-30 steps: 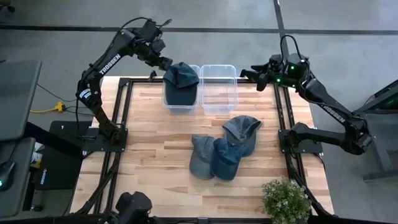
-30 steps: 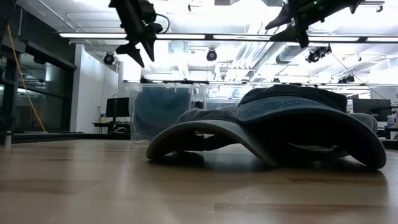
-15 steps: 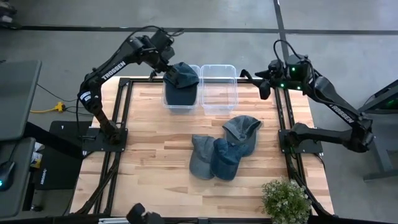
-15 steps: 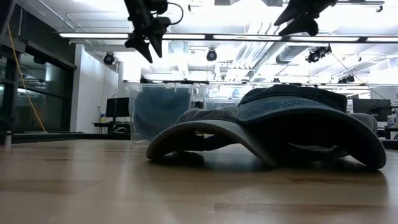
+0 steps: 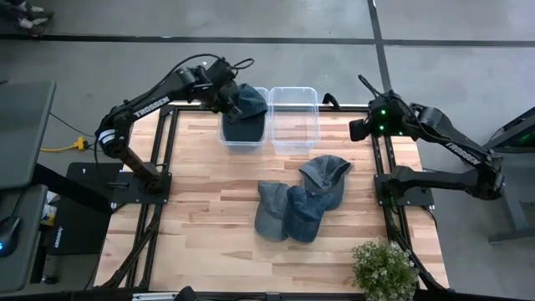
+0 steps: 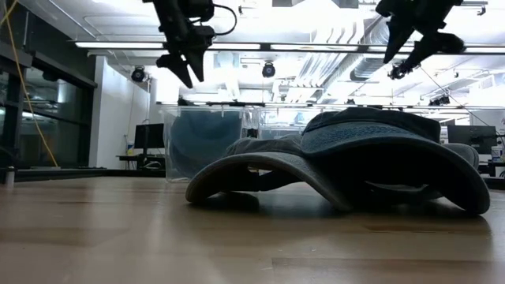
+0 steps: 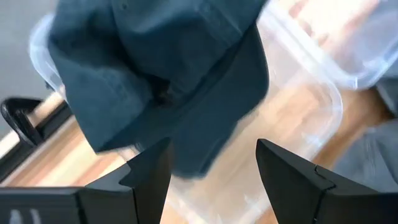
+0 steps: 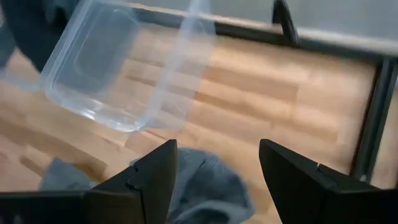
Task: Pick and place caps into container
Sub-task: Put the right gray cap into the right transparent container
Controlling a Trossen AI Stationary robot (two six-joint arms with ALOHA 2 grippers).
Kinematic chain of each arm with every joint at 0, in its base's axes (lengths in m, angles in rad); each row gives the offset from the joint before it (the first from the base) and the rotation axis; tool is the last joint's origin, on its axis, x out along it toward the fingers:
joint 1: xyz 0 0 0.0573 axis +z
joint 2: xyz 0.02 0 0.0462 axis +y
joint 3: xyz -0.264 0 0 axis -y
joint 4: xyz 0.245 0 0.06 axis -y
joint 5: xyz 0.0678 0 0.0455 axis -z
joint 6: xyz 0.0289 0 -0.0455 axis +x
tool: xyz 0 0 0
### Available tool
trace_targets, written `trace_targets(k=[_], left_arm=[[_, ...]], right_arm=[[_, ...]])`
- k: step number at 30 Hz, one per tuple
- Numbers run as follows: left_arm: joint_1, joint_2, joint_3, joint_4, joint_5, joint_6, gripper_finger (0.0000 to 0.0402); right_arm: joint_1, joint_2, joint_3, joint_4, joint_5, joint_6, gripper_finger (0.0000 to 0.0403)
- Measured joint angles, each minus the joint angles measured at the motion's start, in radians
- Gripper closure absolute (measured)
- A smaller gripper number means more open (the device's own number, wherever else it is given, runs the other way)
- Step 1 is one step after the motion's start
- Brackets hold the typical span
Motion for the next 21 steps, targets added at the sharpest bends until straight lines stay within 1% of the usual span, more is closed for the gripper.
trace_targets(k=[4,8,14,21], left_arm=[[0.006,-0.077,-0.079,0.083,-0.014,-0.003,0.0172],[0.006,-0.14,-0.126,0.153,-0.018,0.018,0.0172],[0.006,-0.185,-0.147,0.135,-0.055,0.035,0.0173],[0.007,-0.213,-0.169,0.136,-0.085,0.078,0.0173]], right_arm=[[0.01,0.008,-0.014,-0.011,-0.011,0.115,0.0181],[0.036,0.009,-0.072,0.027,-0.031,0.242,0.0181],[0.078,0.01,-0.185,0.063,-0.031,0.489,0.0181],[0.118,0.01,-0.28,0.083,-0.048,0.649,0.0181]])
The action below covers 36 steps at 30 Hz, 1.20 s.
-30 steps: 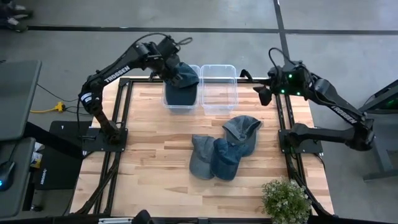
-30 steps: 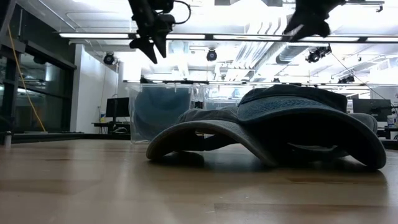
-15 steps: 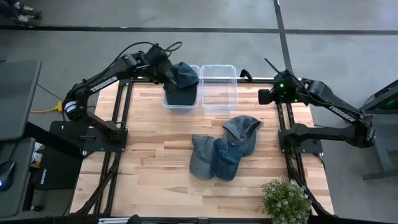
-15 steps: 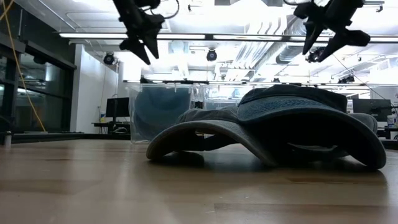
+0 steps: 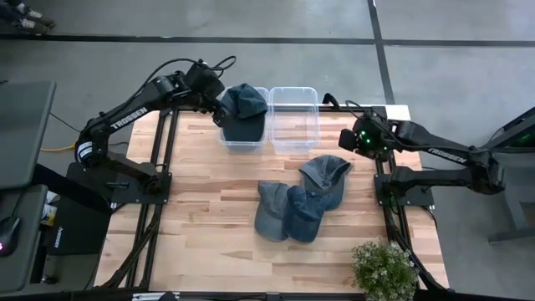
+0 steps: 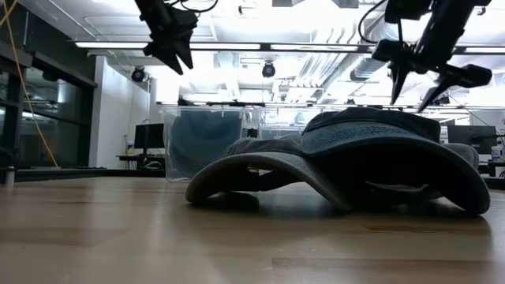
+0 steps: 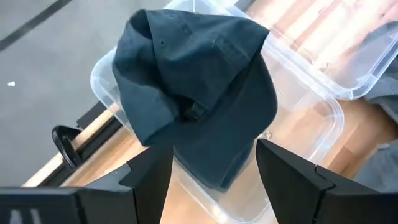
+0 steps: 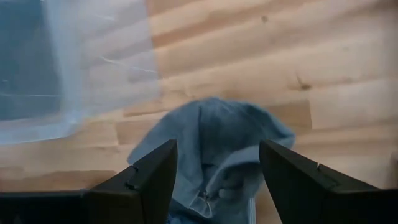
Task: Pick and place caps into container
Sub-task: Put the right gray cap into the right transparent container
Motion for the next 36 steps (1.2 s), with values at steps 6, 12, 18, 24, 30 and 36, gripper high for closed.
trace_targets(k=[6,12,18,24,30,36], left_arm=[[0.0,-0.001,-0.023,-0.001,-0.019,0.047,0.0173],[0.0,0.0,-0.049,0.007,-0.052,0.102,0.0173],[0.0,0.0,-0.065,0.015,-0.067,0.127,0.0173],[0.0,0.0,-0.079,0.031,-0.063,0.126,0.0173],[0.0,0.0,-0.079,0.03,-0.063,0.126,0.0173],[0.0,0.0,-0.079,0.028,-0.056,0.126,0.0173]], right_arm=[[0.015,0.0,-0.041,0.015,-0.027,0.085,0.0181],[0.015,0.0,-0.07,0.047,-0.043,0.17,0.0181],[0.015,0.015,-0.08,0.039,-0.043,0.237,0.0181],[0.015,0.091,-0.08,0.036,-0.077,0.253,0.0181],[0.049,0.187,-0.08,0.059,-0.096,0.287,0.0181],[0.106,0.253,-0.08,0.035,-0.113,0.344,0.0181]])
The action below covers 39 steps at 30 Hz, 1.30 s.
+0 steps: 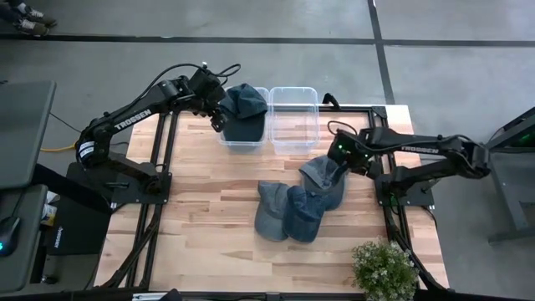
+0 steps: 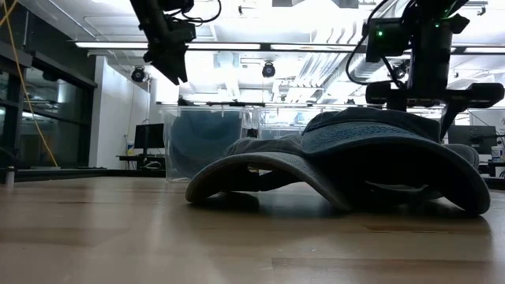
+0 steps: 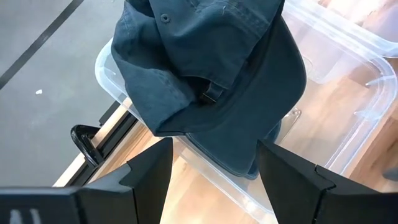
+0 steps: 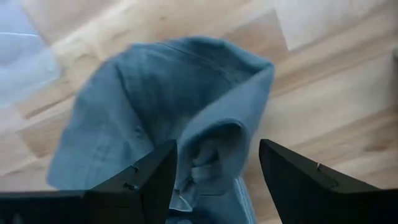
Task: Pick and place caps into container
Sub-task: Put the right gray cap into the right transparent container
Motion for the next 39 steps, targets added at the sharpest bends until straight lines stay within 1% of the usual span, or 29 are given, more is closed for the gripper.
trace_targets(k=[4,8,13,18,21,27,39], left_arm=[[0.0,0.0,0.0,0.0,0.025,0.003,0.0173],[0.0,0.0,0.0,0.0,0.032,0.015,0.0173],[0.0,0.0,-0.001,0.008,0.032,0.027,0.0173],[0.0,0.0,-0.001,0.013,0.032,0.034,0.0173],[0.0,0.0,-0.001,0.012,0.032,0.034,0.0173],[0.0,0.0,-0.001,0.012,0.057,0.034,0.0173],[0.0,0.0,-0.001,0.022,0.057,0.034,0.0173]], right_arm=[[0.039,0.025,0.0,-0.017,0.013,0.051,0.0181],[0.075,0.056,0.0,-0.015,0.052,0.108,0.0181],[0.09,0.105,0.0,0.017,0.079,0.118,0.0181],[0.092,0.146,0.0,0.064,0.071,0.118,0.0181],[0.092,0.14,0.0,0.082,0.051,0.104,0.0181],[0.092,0.122,0.0,0.069,0.067,0.09,0.0181],[0.164,0.18,0.001,0.072,0.054,0.116,0.0181]])
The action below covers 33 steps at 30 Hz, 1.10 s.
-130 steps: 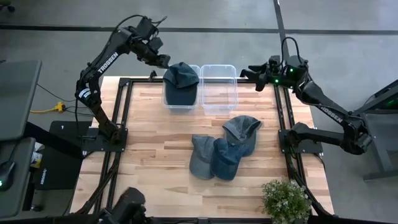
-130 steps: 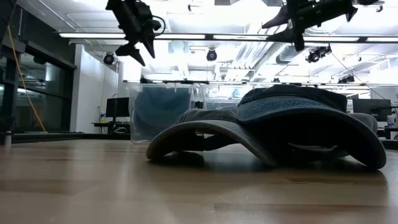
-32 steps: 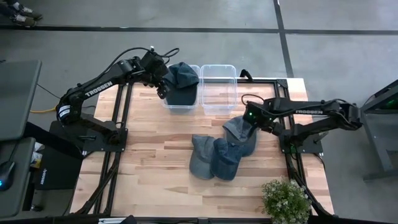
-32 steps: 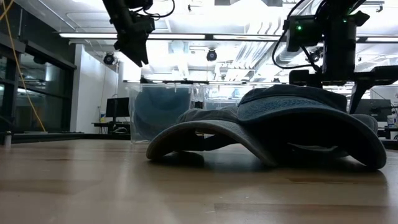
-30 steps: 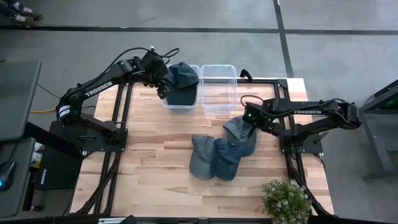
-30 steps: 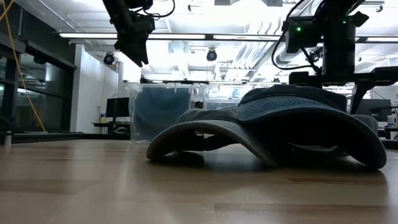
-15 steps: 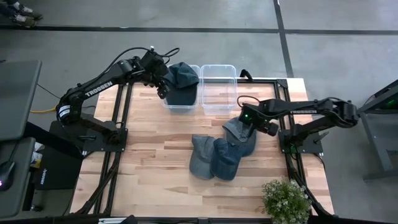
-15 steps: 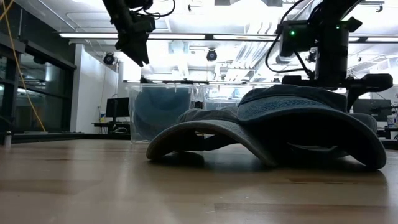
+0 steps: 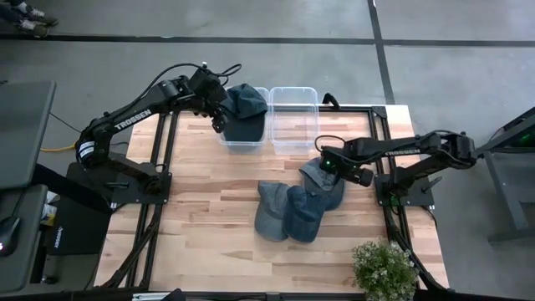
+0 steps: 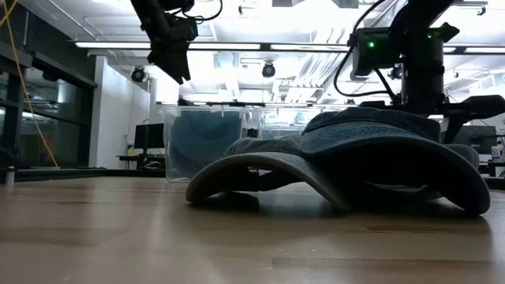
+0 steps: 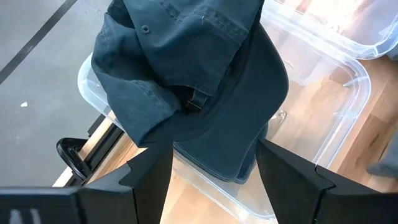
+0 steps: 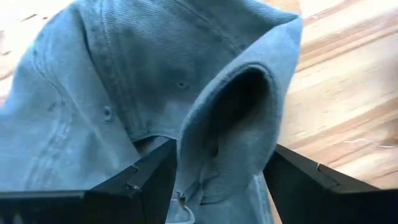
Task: Pick and place caps into container
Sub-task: Put the right gray cap into the right transparent container
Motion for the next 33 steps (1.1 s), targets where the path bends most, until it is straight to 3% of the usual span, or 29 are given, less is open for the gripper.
trace_targets(k=[13,33], left_arm=[[0.0,0.0,0.0,0.0,0.001,0.0,0.0173],[0.001,0.0,0.0,-0.001,-0.03,0.018,0.0173]], right_arm=[[0.046,-0.002,0.0,-0.056,-0.001,-0.004,0.0225],[0.061,-0.003,0.001,-0.101,0.006,-0.051,0.0388]])
